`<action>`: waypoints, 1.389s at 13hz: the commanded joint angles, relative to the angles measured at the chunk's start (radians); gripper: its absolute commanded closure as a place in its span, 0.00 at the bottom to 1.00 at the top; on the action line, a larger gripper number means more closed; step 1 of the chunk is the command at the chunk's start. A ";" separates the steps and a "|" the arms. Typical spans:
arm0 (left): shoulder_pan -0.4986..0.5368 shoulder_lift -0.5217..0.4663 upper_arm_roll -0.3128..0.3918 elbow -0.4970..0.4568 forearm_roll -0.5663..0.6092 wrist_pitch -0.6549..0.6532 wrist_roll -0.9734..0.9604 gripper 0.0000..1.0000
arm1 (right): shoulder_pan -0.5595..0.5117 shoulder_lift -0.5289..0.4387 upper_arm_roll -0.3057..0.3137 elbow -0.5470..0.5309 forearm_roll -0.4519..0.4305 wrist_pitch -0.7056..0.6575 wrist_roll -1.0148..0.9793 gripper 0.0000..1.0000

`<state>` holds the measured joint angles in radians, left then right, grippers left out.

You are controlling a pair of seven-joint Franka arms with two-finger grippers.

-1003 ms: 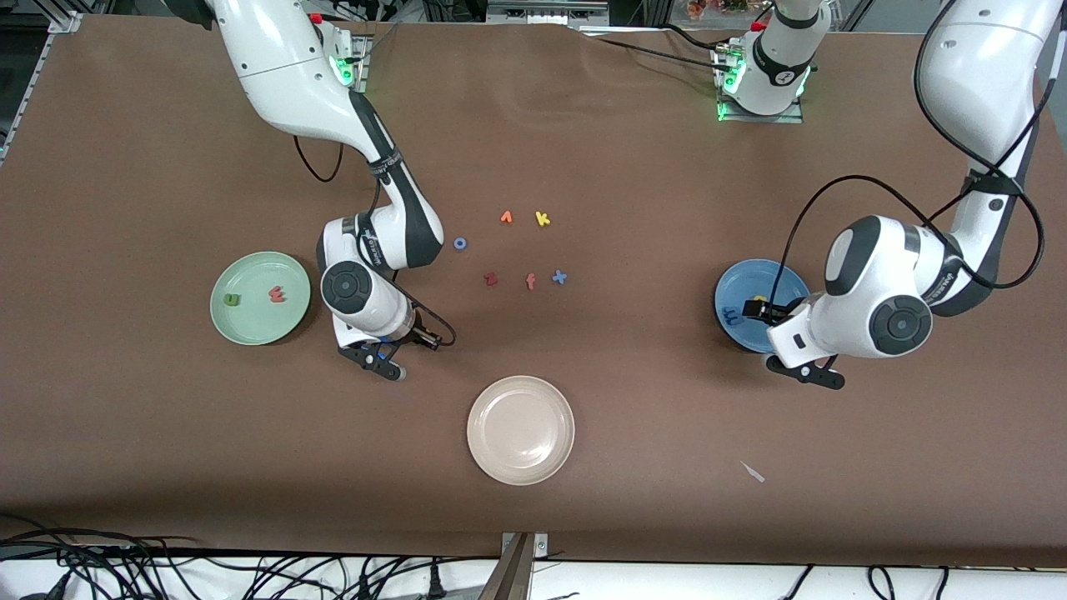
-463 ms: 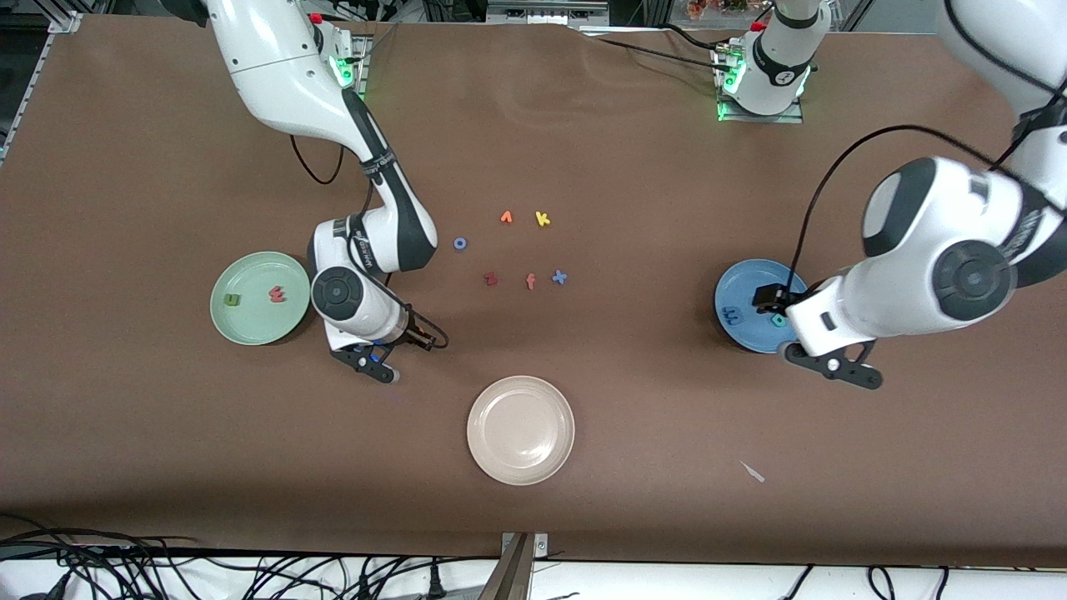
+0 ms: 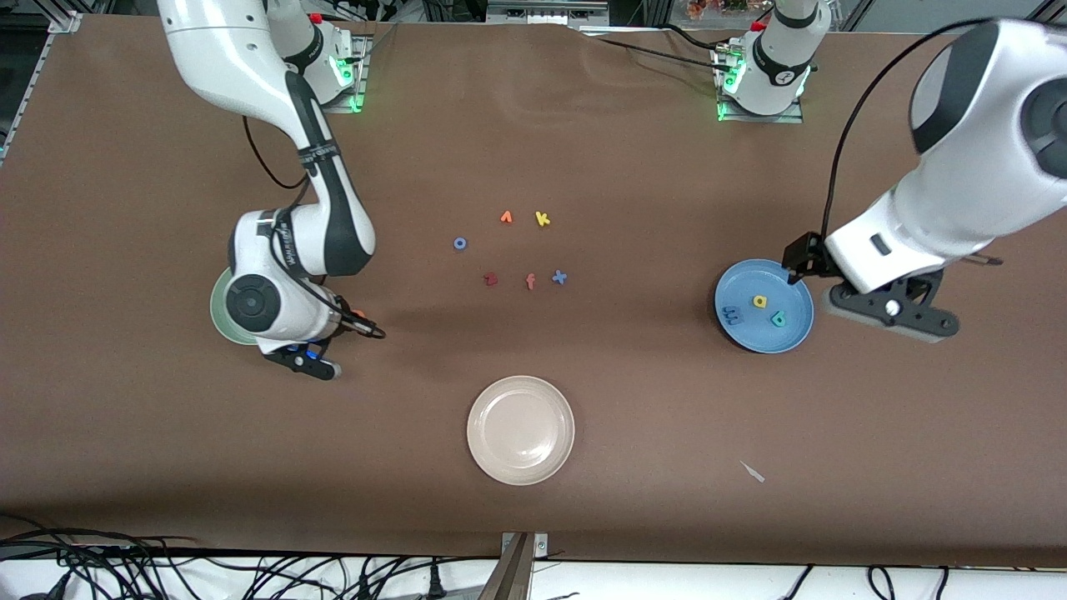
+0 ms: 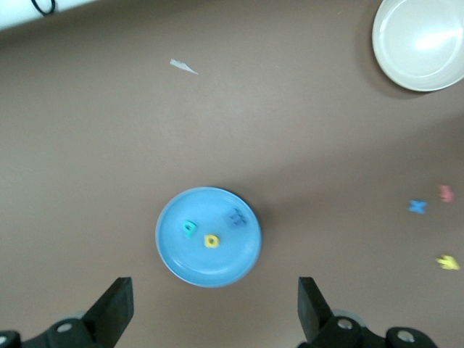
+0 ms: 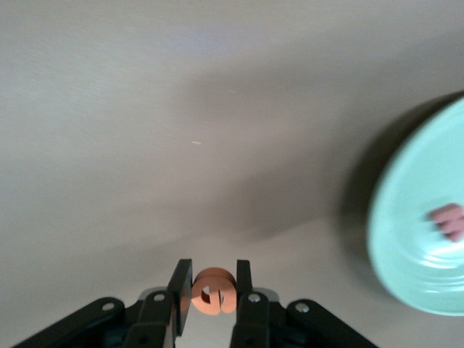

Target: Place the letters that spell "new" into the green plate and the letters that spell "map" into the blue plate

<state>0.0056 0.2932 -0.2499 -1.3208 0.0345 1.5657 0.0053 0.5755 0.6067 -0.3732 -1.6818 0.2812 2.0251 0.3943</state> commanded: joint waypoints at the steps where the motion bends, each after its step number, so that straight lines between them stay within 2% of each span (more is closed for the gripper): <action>1: -0.035 -0.197 0.138 -0.246 -0.162 0.062 0.013 0.00 | 0.006 -0.134 -0.039 -0.185 -0.019 0.015 -0.087 1.00; 2: -0.036 -0.248 0.141 -0.314 -0.136 0.124 0.013 0.00 | 0.006 -0.163 -0.062 -0.238 -0.023 0.042 -0.121 1.00; 4: -0.036 -0.278 0.141 -0.354 -0.032 0.162 0.018 0.00 | 0.006 -0.191 -0.114 -0.323 -0.025 0.095 -0.217 1.00; 7: -0.029 -0.288 0.141 -0.368 -0.019 0.160 0.024 0.00 | 0.003 -0.176 -0.203 -0.368 -0.023 0.115 -0.382 1.00; 8: -0.036 -0.325 0.141 -0.420 -0.016 0.163 0.019 0.00 | -0.005 -0.165 -0.231 -0.368 -0.023 0.115 -0.434 1.00; 9: -0.036 -0.336 0.136 -0.438 -0.016 0.157 0.024 0.00 | -0.025 -0.163 -0.236 -0.365 -0.022 0.104 -0.475 0.77; 10: -0.035 -0.336 0.136 -0.434 -0.016 0.155 0.025 0.00 | -0.034 -0.162 -0.236 -0.358 -0.023 0.103 -0.497 0.22; 11: -0.027 -0.329 0.136 -0.428 -0.016 0.155 0.036 0.00 | -0.033 -0.163 -0.236 -0.358 -0.023 0.101 -0.488 0.00; 13: -0.022 -0.313 0.138 -0.405 -0.016 0.137 0.055 0.00 | -0.017 -0.166 -0.233 -0.331 -0.019 0.077 -0.480 0.00; 18: 0.007 -0.299 0.139 -0.397 -0.018 0.119 0.061 0.00 | 0.027 -0.165 -0.220 -0.124 -0.011 -0.201 -0.366 0.00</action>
<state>0.0071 -0.0052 -0.1081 -1.7178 -0.0045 1.6952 0.0454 0.5788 0.4527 -0.5960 -1.8803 0.2711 1.9259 -0.0325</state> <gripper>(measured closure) 0.000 0.000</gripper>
